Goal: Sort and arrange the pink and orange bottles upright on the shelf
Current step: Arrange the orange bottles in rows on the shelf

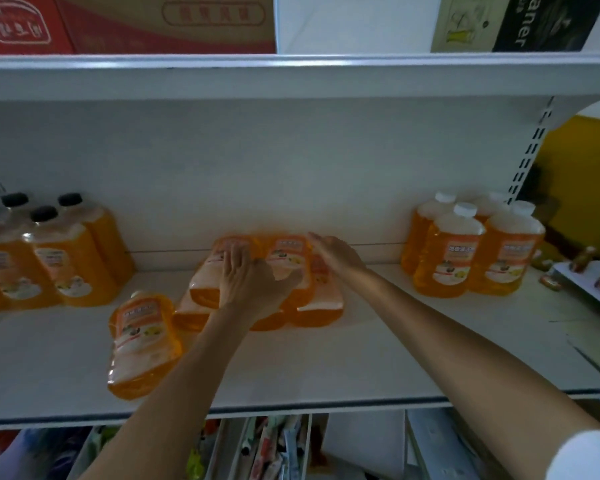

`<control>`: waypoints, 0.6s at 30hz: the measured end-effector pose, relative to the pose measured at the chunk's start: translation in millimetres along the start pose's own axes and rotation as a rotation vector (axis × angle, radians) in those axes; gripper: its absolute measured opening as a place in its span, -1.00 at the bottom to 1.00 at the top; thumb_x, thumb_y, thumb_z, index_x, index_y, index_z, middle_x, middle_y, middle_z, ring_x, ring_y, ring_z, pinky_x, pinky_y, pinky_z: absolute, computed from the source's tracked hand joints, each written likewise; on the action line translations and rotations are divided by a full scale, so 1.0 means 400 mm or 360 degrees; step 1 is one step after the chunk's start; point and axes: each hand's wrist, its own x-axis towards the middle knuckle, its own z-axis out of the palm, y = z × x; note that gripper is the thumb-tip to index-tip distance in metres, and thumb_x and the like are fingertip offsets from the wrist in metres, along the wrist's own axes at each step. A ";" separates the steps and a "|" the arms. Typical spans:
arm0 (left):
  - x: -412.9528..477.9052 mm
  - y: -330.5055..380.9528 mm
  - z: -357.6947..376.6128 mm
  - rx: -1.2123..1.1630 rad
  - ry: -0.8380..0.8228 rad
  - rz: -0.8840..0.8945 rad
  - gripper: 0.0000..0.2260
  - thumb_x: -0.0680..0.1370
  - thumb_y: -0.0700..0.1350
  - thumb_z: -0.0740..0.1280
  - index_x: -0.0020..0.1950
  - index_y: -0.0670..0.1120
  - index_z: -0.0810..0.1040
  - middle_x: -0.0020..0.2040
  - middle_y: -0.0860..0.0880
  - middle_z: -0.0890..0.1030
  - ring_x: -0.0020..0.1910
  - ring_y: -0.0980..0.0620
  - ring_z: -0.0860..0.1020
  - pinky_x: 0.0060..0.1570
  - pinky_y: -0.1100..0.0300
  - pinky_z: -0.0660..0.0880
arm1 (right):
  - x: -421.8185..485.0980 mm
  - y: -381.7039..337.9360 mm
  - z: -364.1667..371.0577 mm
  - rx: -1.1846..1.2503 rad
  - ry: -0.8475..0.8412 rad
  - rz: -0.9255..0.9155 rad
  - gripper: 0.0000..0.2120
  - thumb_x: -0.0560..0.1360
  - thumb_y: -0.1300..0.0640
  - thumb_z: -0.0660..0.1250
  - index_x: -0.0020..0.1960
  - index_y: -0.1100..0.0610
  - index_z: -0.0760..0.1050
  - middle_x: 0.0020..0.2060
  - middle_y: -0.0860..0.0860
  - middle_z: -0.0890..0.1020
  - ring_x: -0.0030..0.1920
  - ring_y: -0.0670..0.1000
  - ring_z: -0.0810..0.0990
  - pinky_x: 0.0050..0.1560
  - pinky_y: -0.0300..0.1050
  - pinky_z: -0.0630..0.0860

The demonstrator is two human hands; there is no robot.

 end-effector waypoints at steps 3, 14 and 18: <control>0.006 0.011 -0.008 -0.0090 -0.0123 -0.0135 -0.32 0.45 0.36 0.10 0.30 -0.16 0.44 0.53 -0.15 -0.14 0.50 -0.12 -0.18 0.44 0.00 -0.16 | -0.013 -0.030 -0.019 -0.0028 -0.0084 -0.0074 -0.15 0.24 -0.63 -0.09 -0.04 0.07 0.49 -0.10 0.00 0.55 -0.05 0.06 0.54 0.16 0.01 0.42; -0.006 -0.006 -0.015 -0.0253 0.0056 -0.0071 -0.33 0.36 0.33 0.30 0.38 0.04 0.29 0.45 -0.08 0.24 0.44 -0.11 0.16 0.39 -0.02 0.11 | -0.100 -0.061 -0.045 0.0173 0.0083 -0.0432 -0.70 0.46 -0.18 0.34 -0.02 0.04 0.46 -0.18 -0.08 0.51 -0.23 -0.14 0.47 -0.45 -0.41 0.32; -0.033 0.001 -0.015 -0.0530 0.0170 0.0019 -0.36 0.40 0.24 0.35 0.40 0.13 0.21 0.28 0.00 0.46 0.28 -0.09 0.39 0.27 -0.03 0.32 | -0.125 -0.060 -0.065 0.0399 0.0224 -0.0469 -0.46 0.42 -0.08 0.42 0.29 0.13 0.36 0.00 -0.03 0.52 -0.18 -0.20 0.49 -0.40 -0.53 0.38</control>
